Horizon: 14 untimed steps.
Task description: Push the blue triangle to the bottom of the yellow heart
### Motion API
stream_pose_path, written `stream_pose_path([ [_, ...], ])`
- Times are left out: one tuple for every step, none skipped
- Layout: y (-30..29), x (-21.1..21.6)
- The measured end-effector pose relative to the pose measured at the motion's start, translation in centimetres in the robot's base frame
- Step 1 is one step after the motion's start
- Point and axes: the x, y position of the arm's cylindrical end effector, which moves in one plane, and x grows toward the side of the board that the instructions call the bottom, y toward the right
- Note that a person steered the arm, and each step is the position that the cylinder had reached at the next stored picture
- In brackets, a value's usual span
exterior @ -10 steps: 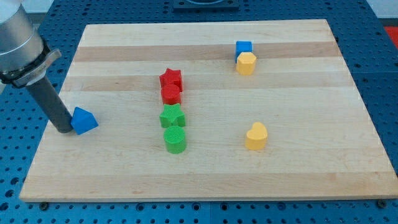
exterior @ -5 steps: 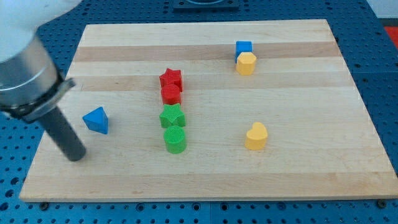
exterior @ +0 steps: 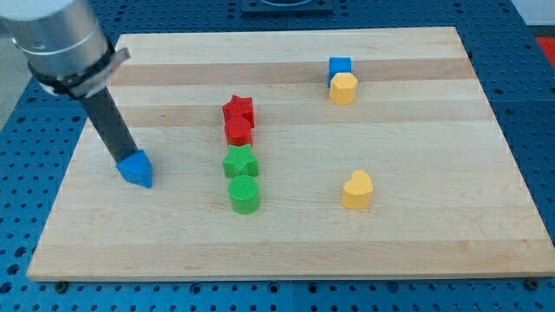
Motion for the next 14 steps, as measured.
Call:
stream_pose_path([
  [2.3, 1.2],
  [5.8, 3.5],
  [8.0, 4.8],
  [8.4, 5.1],
  [8.0, 4.6],
  [5.5, 3.3],
  [3.9, 3.4],
  [5.3, 6.8],
  [7.4, 7.1],
  [10.2, 7.1],
  [13.2, 7.1],
  [14.5, 7.1],
  [11.5, 7.1],
  [8.6, 7.1],
])
